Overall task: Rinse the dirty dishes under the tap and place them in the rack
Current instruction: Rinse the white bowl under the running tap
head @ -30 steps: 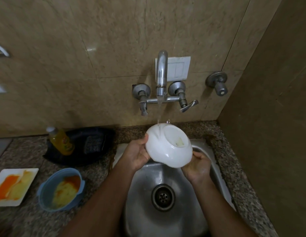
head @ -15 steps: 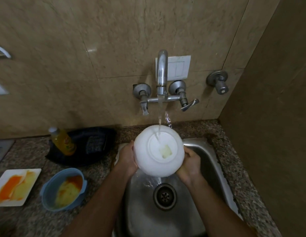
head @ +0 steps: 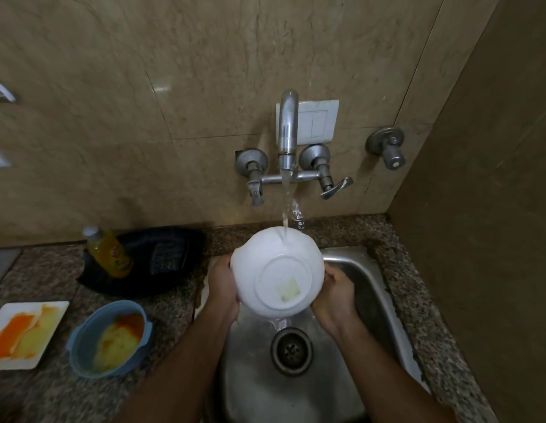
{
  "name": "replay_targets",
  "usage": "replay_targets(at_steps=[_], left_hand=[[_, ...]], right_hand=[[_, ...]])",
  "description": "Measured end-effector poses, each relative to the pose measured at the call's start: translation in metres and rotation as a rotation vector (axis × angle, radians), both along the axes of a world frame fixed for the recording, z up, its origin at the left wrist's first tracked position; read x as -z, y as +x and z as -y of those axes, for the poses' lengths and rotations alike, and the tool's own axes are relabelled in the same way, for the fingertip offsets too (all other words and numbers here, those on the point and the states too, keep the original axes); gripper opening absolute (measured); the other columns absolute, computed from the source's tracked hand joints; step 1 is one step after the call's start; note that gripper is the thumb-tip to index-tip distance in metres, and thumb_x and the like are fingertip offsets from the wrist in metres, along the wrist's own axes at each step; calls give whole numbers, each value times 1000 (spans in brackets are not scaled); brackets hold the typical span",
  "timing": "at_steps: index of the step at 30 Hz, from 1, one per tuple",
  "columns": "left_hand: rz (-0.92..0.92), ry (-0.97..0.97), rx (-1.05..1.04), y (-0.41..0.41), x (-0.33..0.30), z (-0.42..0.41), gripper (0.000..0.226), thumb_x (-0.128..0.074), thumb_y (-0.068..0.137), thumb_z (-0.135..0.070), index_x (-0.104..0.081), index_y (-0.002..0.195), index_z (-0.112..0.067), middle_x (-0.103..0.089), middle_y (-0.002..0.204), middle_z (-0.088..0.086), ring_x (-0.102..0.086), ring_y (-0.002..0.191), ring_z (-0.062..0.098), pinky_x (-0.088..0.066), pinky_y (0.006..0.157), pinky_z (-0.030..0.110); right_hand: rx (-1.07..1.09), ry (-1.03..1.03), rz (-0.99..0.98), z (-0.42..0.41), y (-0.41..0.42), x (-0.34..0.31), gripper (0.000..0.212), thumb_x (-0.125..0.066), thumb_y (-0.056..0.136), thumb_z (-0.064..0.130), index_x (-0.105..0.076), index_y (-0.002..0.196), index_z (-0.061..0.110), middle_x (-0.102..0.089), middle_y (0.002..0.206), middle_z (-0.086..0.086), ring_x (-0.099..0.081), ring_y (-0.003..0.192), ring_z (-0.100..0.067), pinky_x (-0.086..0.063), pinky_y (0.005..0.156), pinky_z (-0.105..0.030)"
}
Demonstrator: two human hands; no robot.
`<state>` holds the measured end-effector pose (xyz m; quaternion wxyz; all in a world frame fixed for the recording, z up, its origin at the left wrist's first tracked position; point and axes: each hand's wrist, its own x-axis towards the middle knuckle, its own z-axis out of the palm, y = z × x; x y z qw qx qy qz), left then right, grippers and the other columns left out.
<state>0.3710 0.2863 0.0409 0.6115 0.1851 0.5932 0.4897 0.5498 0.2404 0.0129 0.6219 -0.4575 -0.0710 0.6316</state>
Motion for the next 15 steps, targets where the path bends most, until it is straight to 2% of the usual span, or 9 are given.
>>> replay_targets(at_steps=[3, 6, 8, 9, 11, 13, 15], left_hand=[[-10, 10, -31, 0, -3, 0, 31, -49, 93, -26, -72, 77, -13, -73, 75, 5, -68, 72, 24, -55, 72, 35], [-102, 21, -17, 1, -6, -6, 32, -60, 83, -34, -74, 61, -16, -71, 71, 1, -65, 78, 26, -53, 74, 34], [-213, 68, 87, 9, -16, -11, 32, -58, 93, -29, -73, 70, -12, -69, 71, 1, -63, 78, 23, -50, 66, 24], [-285, 103, 138, 15, -24, -12, 30, -54, 96, -27, -73, 80, -10, -69, 77, 3, -61, 79, 23, -47, 62, 22], [-355, 126, 188, 25, -33, -12, 32, -52, 97, -30, -70, 94, -4, -69, 89, 11, -60, 81, 24, -44, 64, 27], [-405, 169, 233, 32, -38, -8, 36, -54, 92, -36, -69, 92, -4, -68, 90, 13, -61, 81, 25, -45, 72, 34], [-512, 233, 345, 36, -36, -1, 33, -53, 88, -36, -68, 81, -7, -66, 83, 10, -61, 80, 25, -45, 74, 36]], right_hand=[[-22, -5, 78, 0, -1, 0, 36, -42, 99, 18, -67, 115, -3, -69, 104, -20, -66, 93, -30, -52, 88, -45], [-55, -64, 144, 1, 2, -5, 31, -45, 99, 20, -72, 100, 6, -72, 95, -16, -66, 87, -29, -52, 74, -40], [-99, -156, 153, 0, 2, -8, 30, -49, 96, 30, -72, 99, 9, -72, 96, -16, -65, 90, -31, -53, 76, -43], [-135, -219, 137, -2, 4, -10, 34, -50, 94, 37, -70, 100, 11, -70, 97, -17, -64, 92, -34, -52, 82, -47], [-210, -328, 50, -5, 10, -10, 47, -50, 88, 52, -68, 103, 10, -67, 102, -18, -61, 100, -40, -46, 93, -59], [-264, -332, -81, -6, 18, -10, 62, -50, 85, 59, -68, 113, 8, -66, 117, -25, -57, 112, -49, -39, 97, -70], [-265, -270, -171, -6, 25, -12, 60, -47, 87, 52, -68, 121, 7, -64, 123, -27, -56, 116, -52, -38, 101, -68]])
